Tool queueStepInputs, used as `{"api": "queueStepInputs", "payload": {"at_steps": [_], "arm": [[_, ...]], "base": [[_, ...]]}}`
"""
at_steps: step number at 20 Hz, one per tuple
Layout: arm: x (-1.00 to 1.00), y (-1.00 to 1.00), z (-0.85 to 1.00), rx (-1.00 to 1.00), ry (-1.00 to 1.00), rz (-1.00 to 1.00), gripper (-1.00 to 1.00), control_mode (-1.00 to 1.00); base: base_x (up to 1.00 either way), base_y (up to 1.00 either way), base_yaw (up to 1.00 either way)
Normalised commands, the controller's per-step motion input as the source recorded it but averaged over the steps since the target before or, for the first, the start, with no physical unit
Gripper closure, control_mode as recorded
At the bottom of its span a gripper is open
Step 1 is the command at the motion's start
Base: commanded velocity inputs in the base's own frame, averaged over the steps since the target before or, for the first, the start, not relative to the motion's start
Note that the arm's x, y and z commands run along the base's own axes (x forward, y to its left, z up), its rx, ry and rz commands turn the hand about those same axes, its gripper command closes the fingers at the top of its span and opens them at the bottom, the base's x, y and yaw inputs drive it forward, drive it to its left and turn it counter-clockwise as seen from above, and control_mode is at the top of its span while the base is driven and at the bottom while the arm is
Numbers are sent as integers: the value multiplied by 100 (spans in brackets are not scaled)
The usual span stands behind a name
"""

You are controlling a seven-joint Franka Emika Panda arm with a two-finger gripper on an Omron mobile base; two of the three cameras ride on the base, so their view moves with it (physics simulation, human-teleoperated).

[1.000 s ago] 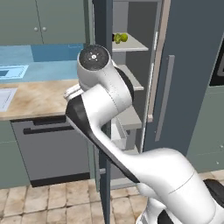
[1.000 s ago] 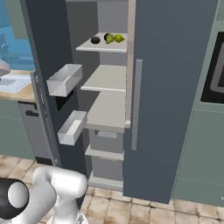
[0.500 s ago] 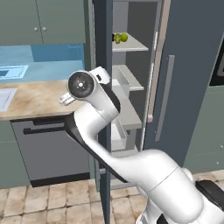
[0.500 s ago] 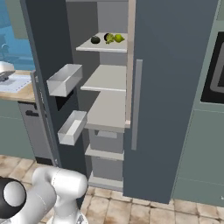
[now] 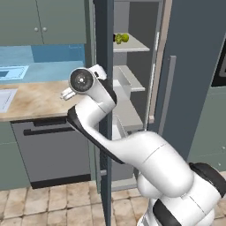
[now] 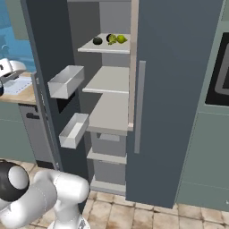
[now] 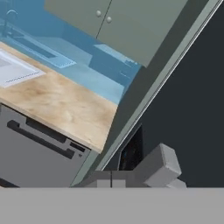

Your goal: Take the broccoli and eggplant from the second highest rack and move them to the highest rack where the squash and pear are located, to maximize freezer space. Close the freezer door after rearranging.

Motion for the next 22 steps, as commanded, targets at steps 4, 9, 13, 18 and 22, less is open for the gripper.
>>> {"api": "queueStepInputs", "payload": {"at_steps": [4,9,13,18,22], "arm": [[31,21,-14,-1,8,-2,100,-100],[11,1,-10,-2,2,-14,100,-100],[8,0,-18,-9,0,-32,100,-100],[25,-13,-16,-9,8,-37,100,-100],[6,-39,0,-2,11,-38,100,-100]], "base": [[0,0,0],[0,0,0],[0,0,0],[0,0,0],[0,0,0]]}}
